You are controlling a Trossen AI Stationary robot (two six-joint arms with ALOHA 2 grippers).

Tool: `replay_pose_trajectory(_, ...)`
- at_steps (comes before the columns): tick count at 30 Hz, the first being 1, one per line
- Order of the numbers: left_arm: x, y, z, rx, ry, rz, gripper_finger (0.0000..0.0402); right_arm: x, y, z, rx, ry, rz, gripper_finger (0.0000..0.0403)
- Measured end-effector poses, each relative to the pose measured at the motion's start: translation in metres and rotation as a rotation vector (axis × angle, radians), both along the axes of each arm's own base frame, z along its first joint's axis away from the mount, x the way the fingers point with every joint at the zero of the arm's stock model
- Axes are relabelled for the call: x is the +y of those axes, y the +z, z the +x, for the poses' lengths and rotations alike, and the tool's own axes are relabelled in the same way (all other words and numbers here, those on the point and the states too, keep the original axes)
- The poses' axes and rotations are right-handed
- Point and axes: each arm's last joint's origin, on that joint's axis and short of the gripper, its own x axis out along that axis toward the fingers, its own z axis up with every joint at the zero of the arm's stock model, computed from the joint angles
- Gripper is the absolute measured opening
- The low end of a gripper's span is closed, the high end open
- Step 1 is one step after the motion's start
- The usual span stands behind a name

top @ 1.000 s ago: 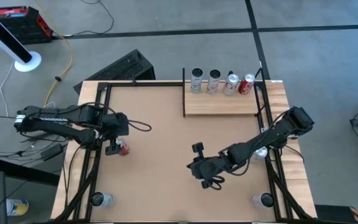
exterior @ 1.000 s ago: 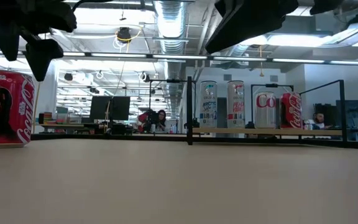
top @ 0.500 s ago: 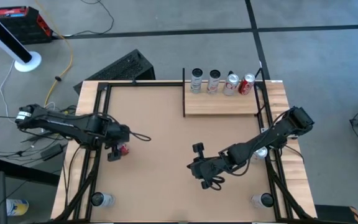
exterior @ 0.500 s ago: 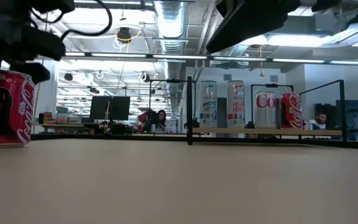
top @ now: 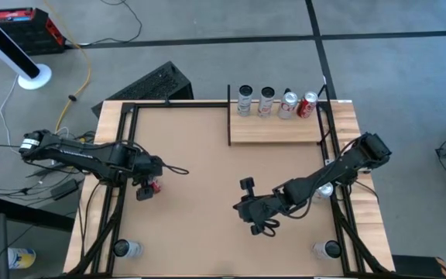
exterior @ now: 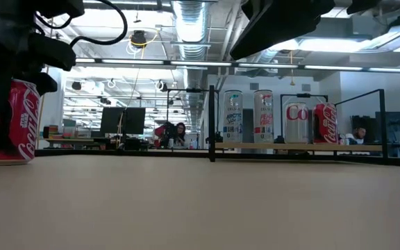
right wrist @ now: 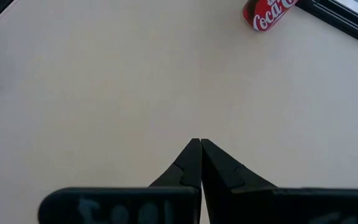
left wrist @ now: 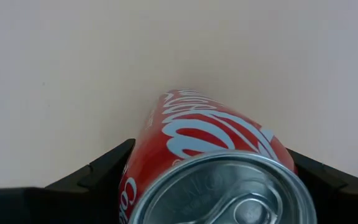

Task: Place canned beverage on shelf
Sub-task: Put the red and white soda can on the shelf and align it with the other red and white soda can

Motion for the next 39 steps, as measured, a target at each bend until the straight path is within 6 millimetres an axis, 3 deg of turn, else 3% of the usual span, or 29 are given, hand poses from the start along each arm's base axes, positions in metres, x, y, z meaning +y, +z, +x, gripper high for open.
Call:
replay_pose_trajectory(4, 0.000, 0.005, 0.002, -0.008, 0.005, 0.000, 0.0285, 0.002, 0.005, -0.002, -0.016, 0.005, 0.003, 0.0027)
replay_pose_trajectory(7, -0.001, 0.025, 0.015, -0.125, -0.029, 0.003, 0.0285, 0.005, 0.015, -0.006, -0.029, 0.017, 0.005, 0.0027)
replay_pose_trajectory(11, -0.003, 0.058, 0.043, -0.307, -0.106, 0.055, 0.0285, 0.005, 0.037, -0.015, -0.050, 0.023, 0.020, 0.0027)
replay_pose_trajectory(17, -0.007, 0.083, 0.105, -0.361, -0.332, 0.166, 0.0285, 0.004, 0.069, -0.037, -0.117, 0.015, 0.100, 0.0027)
replay_pose_trajectory(23, -0.001, 0.076, 0.190, -0.323, -0.563, 0.184, 0.0285, 0.005, 0.091, -0.057, -0.163, 0.037, 0.150, 0.0027)
replay_pose_trajectory(28, 0.008, 0.057, 0.249, -0.288, -0.679, 0.155, 0.0285, 0.006, 0.095, -0.071, -0.127, 0.032, 0.174, 0.0027)
replay_pose_trajectory(32, 0.016, 0.040, 0.276, -0.262, -0.714, 0.118, 0.0285, 0.008, 0.088, -0.080, -0.041, 0.004, 0.169, 0.0027)
replay_pose_trajectory(39, 0.030, 0.017, 0.289, -0.202, -0.701, 0.091, 0.0285, 0.012, 0.079, -0.083, -0.003, -0.084, 0.148, 0.0027)
